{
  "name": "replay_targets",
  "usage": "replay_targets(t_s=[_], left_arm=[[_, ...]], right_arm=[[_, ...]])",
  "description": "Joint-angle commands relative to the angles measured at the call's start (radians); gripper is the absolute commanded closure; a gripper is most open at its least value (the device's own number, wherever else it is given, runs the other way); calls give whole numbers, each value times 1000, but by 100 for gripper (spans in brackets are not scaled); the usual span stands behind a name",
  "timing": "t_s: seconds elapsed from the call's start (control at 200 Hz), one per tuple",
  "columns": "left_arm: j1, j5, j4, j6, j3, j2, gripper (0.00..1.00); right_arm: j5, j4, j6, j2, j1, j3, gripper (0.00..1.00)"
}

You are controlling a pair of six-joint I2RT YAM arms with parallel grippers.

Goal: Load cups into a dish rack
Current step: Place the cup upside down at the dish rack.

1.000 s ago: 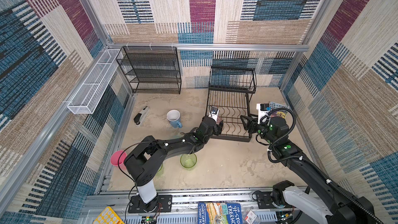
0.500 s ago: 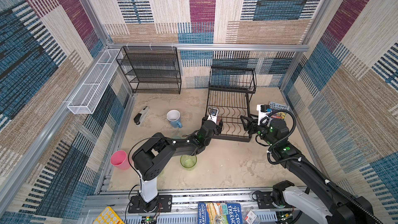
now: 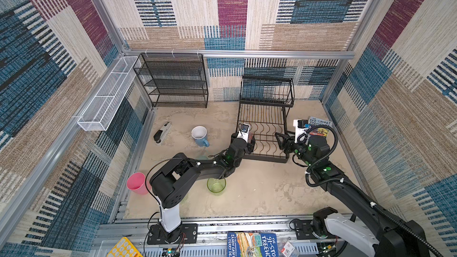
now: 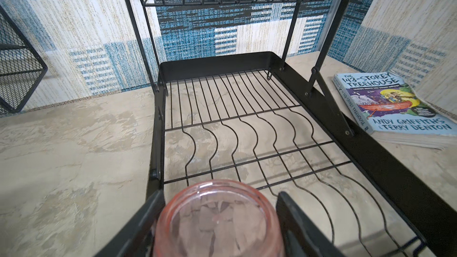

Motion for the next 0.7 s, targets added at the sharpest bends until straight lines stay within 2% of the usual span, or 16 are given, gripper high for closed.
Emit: replay_targets(t_s=[0.0,0.14,0.371,0.696], left_arm=[[10,28,63,36,2,-1,46],[23,46,129,37,-8,27,46],[33,45,359,56,-60,89,46],[34,29,505,69,-117,109,46]], right_arm=[[-31,58,-5,9,-1,12,39],[-61,59,-7,15,0,16,39],[-92,77,-12,0,0,-1,39],[-109,111,-17,9,0,-25,39]])
